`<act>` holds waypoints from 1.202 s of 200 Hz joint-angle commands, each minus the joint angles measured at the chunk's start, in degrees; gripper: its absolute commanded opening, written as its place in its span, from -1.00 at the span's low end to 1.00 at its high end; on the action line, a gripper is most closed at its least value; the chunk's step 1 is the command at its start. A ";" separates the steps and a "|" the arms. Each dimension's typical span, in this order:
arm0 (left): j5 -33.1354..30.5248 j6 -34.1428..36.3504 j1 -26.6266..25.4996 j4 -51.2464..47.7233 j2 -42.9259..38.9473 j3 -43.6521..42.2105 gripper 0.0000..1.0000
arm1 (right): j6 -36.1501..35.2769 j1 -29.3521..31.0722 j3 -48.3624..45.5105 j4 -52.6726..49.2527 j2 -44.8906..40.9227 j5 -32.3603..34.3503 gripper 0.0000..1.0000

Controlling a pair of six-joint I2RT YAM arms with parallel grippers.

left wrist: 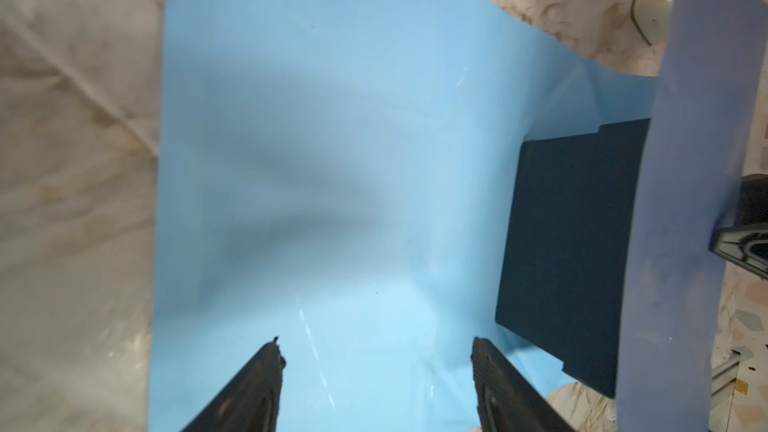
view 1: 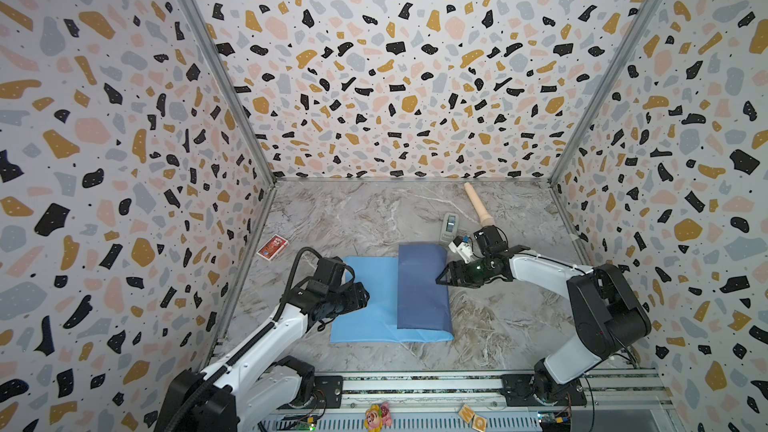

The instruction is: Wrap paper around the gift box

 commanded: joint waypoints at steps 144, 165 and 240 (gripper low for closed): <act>-8.46 -3.38 -6.39 -15.77 2.55 -1.76 0.47 | -1.32 1.46 -0.67 -4.15 3.57 6.26 0.58; -3.82 -3.99 -6.64 -11.24 3.06 -3.91 0.47 | -1.31 1.50 -0.76 -3.98 3.66 6.27 0.58; 4.87 3.42 -4.15 3.20 10.50 0.79 0.44 | -1.44 1.72 -0.42 -3.80 4.57 6.53 0.57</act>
